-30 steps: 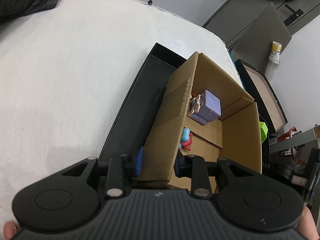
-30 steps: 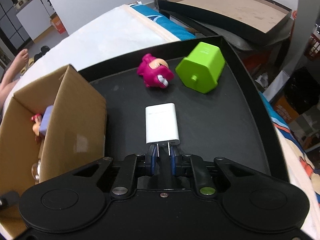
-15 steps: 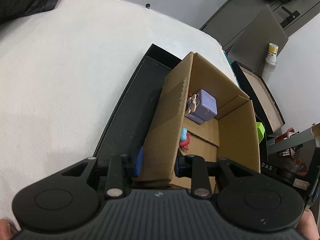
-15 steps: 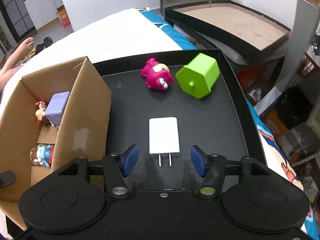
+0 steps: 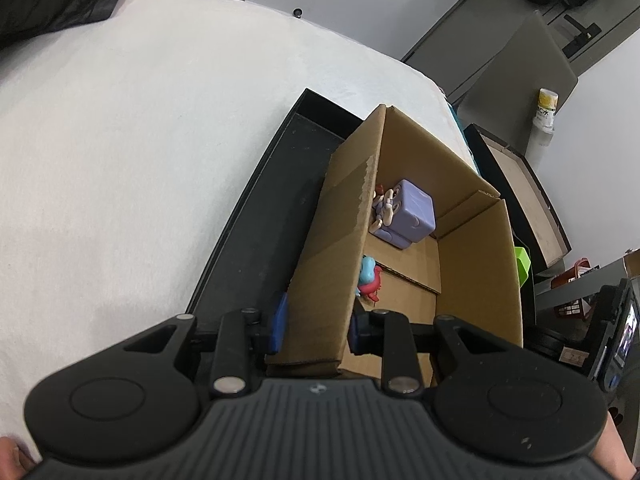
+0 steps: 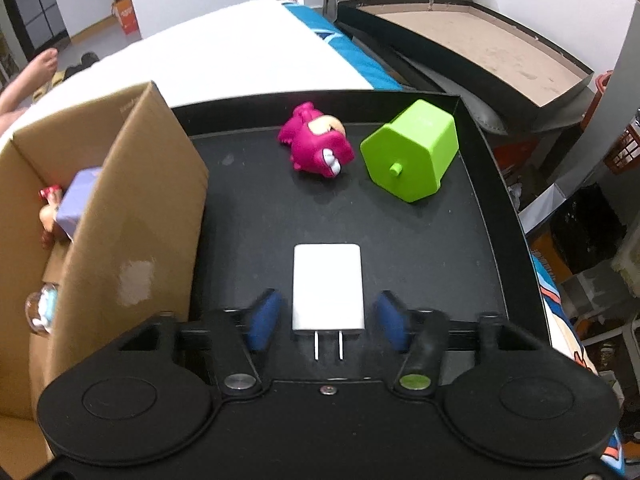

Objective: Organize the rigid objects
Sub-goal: 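Close the right gripper on the white charger and lift it, then carry the white charger into the cardboard box and release it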

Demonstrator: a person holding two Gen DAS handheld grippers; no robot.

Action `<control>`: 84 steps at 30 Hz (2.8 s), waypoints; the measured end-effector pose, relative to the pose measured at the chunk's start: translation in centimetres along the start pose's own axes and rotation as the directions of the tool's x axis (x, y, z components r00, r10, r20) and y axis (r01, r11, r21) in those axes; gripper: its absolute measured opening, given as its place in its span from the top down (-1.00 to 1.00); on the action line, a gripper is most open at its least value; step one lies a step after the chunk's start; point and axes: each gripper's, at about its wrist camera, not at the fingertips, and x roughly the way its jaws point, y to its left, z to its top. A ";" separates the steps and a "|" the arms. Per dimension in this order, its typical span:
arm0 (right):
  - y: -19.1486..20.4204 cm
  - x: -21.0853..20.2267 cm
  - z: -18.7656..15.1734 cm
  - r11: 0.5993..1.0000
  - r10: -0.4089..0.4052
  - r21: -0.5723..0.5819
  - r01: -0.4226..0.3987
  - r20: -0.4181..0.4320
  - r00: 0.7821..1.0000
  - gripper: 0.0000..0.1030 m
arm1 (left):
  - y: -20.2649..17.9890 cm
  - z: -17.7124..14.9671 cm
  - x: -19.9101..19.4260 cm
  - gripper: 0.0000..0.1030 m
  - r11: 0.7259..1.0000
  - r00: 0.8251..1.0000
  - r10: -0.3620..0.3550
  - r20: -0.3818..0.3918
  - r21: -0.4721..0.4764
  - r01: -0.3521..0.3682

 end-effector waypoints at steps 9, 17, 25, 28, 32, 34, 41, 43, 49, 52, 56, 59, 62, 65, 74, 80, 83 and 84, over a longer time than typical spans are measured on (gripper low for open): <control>-0.5 -1.1 -0.3 1.000 0.012 0.000 -0.012 -0.009 1.000 0.30 | 0.1 0.0 -0.1 0.46 1.000 1.000 -0.006 0.000 -0.010 0.006; -0.5 -2.9 -0.2 1.000 0.024 -0.018 -0.024 -0.005 1.000 0.30 | 0.3 0.1 -0.1 0.46 1.000 1.000 -0.012 -0.004 -0.012 0.011; -0.6 -5.9 0.8 0.999 0.029 -0.037 -0.028 0.023 0.999 0.30 | 0.4 0.1 -0.1 0.46 1.000 1.000 -0.017 -0.006 -0.024 0.017; -0.4 -7.2 1.2 0.998 0.040 -0.053 -0.038 0.040 0.998 0.30 | 0.2 0.0 -0.1 0.46 1.000 1.000 -0.014 -0.005 -0.019 0.014; 0.1 -8.9 2.0 0.996 0.055 -0.075 -0.050 0.064 0.996 0.30 | 0.1 0.0 -0.1 0.46 1.000 1.000 -0.015 -0.004 -0.009 0.015; 0.5 -9.8 2.5 0.994 0.065 -0.088 -0.058 0.077 0.995 0.30 | 0.1 0.0 -0.1 0.46 1.000 1.000 -0.016 -0.005 -0.007 0.015; 2.1 -12.2 3.8 0.987 0.100 -0.137 -0.084 0.113 0.989 0.30 | -0.2 -0.1 0.0 0.46 1.000 1.000 -0.014 0.002 0.006 0.014; 2.6 -12.6 4.1 0.985 0.105 -0.148 -0.087 0.119 0.987 0.30 | -0.1 0.0 0.0 0.46 1.000 1.000 -0.015 0.001 0.002 0.015; 4.0 -13.4 4.8 0.979 0.111 -0.186 -0.086 0.127 0.986 0.30 | 0.0 -0.1 0.0 0.46 1.000 1.000 -0.016 0.001 0.001 0.016; 4.5 -13.5 5.0 0.976 0.108 -0.200 -0.081 0.127 0.986 0.30 | 0.0 -0.1 0.0 0.46 1.000 1.000 -0.017 0.001 0.000 0.017; 5.4 -13.5 5.3 0.973 0.105 -0.219 -0.075 0.127 0.986 0.30 | 0.0 -0.1 -0.1 0.46 1.000 1.000 -0.016 0.002 0.001 0.016; 6.1 -13.2 5.5 0.970 0.106 -0.232 -0.075 0.123 0.987 0.30 | 0.0 -0.1 -0.1 0.46 1.000 1.000 -0.018 0.001 0.000 0.018; 6.9 -12.5 5.6 0.967 0.103 -0.244 -0.072 0.120 0.987 0.30 | -0.1 -0.1 -0.1 0.46 1.000 1.000 -0.017 0.001 0.001 0.017; 7.6 -11.7 5.6 0.967 0.100 -0.247 -0.070 0.111 0.989 0.30 | -0.1 -0.1 -0.1 0.46 1.000 1.000 -0.017 0.000 0.001 0.017; 9.2 -9.7 5.4 0.967 0.100 -0.243 -0.072 0.103 0.990 0.29 | 0.0 -0.1 -0.3 0.46 1.000 1.000 -0.020 0.000 -0.007 0.020; 9.7 -8.9 5.5 0.975 0.081 -0.217 -0.050 0.138 0.987 0.28 | 0.2 0.0 -0.2 0.46 1.000 1.000 -0.023 -0.001 -0.011 0.023; 9.5 -9.3 5.7 0.983 0.072 -0.180 -0.039 0.182 0.981 -0.11 | 0.2 0.0 -0.3 0.43 1.000 1.000 -0.027 0.002 -0.007 0.027; 9.2 -9.5 5.8 0.986 0.066 -0.162 -0.034 0.194 0.979 -0.12 | 0.1 0.0 -0.3 0.44 1.000 1.000 -0.022 0.007 -0.002 0.022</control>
